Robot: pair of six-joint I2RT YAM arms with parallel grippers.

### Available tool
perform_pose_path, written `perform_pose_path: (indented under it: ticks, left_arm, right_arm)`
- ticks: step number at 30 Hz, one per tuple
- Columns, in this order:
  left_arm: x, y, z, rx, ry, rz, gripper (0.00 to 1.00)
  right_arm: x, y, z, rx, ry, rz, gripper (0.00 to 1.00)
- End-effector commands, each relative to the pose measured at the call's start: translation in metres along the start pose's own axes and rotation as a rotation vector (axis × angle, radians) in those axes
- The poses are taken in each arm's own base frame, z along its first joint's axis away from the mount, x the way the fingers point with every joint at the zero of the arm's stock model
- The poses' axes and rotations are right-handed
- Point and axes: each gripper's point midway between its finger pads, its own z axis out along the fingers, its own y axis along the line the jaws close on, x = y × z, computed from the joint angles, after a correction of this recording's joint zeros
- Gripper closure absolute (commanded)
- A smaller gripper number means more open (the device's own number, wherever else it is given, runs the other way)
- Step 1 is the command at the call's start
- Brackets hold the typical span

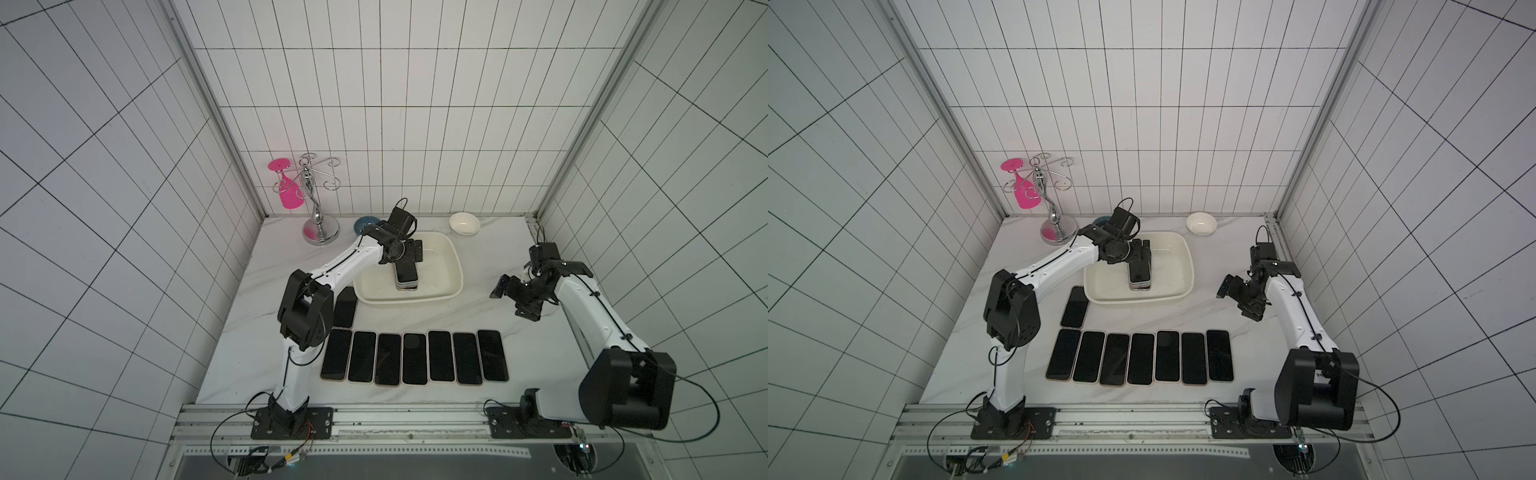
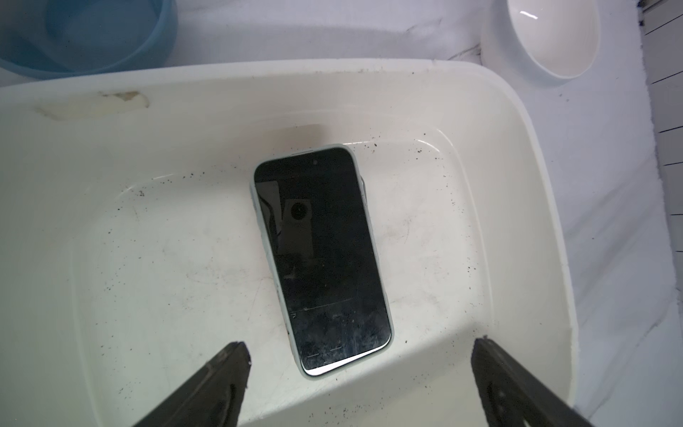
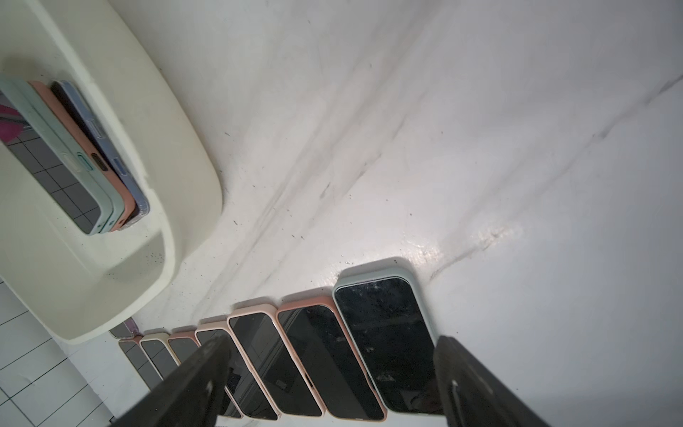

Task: Take the phone out of the storage box
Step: Place the phone at the center of the board, then pick up the phone from the storage box.

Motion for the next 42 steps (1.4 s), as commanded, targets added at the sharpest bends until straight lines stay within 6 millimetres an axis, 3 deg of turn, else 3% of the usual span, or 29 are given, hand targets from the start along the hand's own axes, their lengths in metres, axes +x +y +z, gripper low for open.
perform_pose_path:
  ticks: [1, 8, 16, 24, 28, 33, 36, 42]
  left_arm:
    - [0.007, 0.021, 0.025, -0.135, 0.044, 0.011, 0.02]
    - [0.008, 0.024, 0.058, -0.188, 0.085, 0.002, 0.02]
    - [0.020, 0.023, 0.077, -0.200, 0.110, 0.013, 0.03]
    - [0.024, 0.020, 0.083, -0.178, 0.128, 0.020, 0.17]
    - [0.018, 0.021, 0.070, -0.190, 0.112, 0.033, 0.30]
    - [0.003, 0.020, 0.031, -0.195, 0.049, 0.057, 0.37]
    - [-0.002, 0.017, 0.005, -0.163, 0.016, 0.075, 0.43]
    - [-0.001, 0.014, -0.024, -0.120, -0.010, 0.102, 0.43]
  right_arm:
    - [-0.010, 0.007, -0.011, 0.051, -0.010, -0.091, 0.09]
    - [-0.018, 0.024, -0.003, 0.016, 0.001, -0.147, 0.09]
    - [-0.014, 0.029, 0.013, -0.022, 0.036, -0.166, 0.11]
    - [-0.009, 0.028, 0.023, -0.038, 0.064, -0.170, 0.13]
    - [-0.011, 0.032, 0.023, -0.051, 0.060, -0.168, 0.14]
    - [-0.024, 0.046, 0.016, -0.087, 0.035, -0.178, 0.15]
    - [-0.038, 0.071, 0.014, -0.171, 0.037, -0.198, 0.15]
    - [-0.063, 0.132, 0.026, -0.335, 0.117, -0.241, 0.16]
